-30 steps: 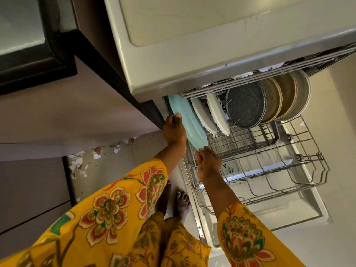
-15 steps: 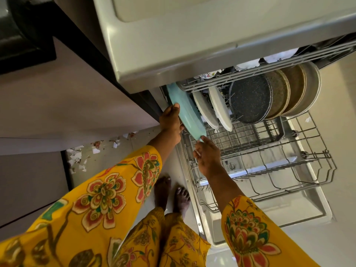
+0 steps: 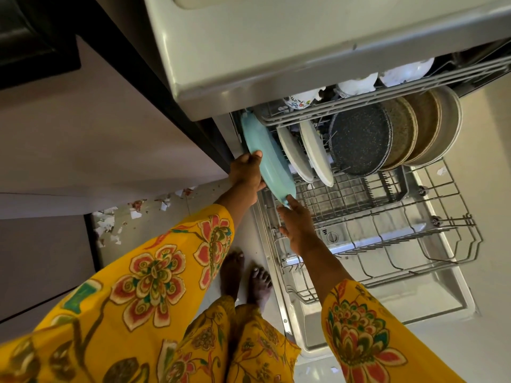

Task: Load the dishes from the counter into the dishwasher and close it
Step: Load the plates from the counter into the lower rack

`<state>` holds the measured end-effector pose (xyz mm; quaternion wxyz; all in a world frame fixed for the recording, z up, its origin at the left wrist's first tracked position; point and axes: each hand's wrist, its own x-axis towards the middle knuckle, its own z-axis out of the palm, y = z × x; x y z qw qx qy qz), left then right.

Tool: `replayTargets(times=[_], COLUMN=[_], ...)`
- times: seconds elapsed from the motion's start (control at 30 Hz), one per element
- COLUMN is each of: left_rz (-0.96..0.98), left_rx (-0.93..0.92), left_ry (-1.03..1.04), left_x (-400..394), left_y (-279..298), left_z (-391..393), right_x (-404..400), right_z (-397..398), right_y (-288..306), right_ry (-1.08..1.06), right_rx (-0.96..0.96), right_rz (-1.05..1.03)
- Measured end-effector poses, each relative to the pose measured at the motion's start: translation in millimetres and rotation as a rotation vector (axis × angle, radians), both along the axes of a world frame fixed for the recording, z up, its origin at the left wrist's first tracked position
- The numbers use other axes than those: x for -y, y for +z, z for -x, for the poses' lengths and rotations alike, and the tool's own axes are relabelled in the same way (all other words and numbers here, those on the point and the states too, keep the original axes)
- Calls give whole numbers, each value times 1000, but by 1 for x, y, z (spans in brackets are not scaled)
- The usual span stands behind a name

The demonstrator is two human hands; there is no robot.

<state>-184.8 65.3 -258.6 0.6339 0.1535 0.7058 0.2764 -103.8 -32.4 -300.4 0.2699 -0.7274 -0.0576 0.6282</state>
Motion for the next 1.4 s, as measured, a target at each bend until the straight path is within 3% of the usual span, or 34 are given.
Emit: replayTargets(times=[0.23, 0.43, 0.57, 0.87, 1.03, 1.4], left_rz=[-83, -169, -156, -217, -163, -73], left_rx=[-66, -183, -230, -388, -209, -87], left_ry=[-48, -118, -98, -187, -143, -131], left_x=[-10, 3, 5, 6, 5, -10], left_y=[4, -6, -9, 8, -5, -10], left_z=[-2, 1, 0, -6, -1, 4], right_x=[5, 10, 11, 15, 15, 11], right_z=[5, 16, 15, 17, 17, 18], right_y=[-15, 0, 2, -10, -13, -25], right_ry=[-138, -199, -270, -211, -230, -169], right_rx=[254, 416, 417, 418, 426, 373], right_rz=[-141, -106, -112, -151, -107, -104])
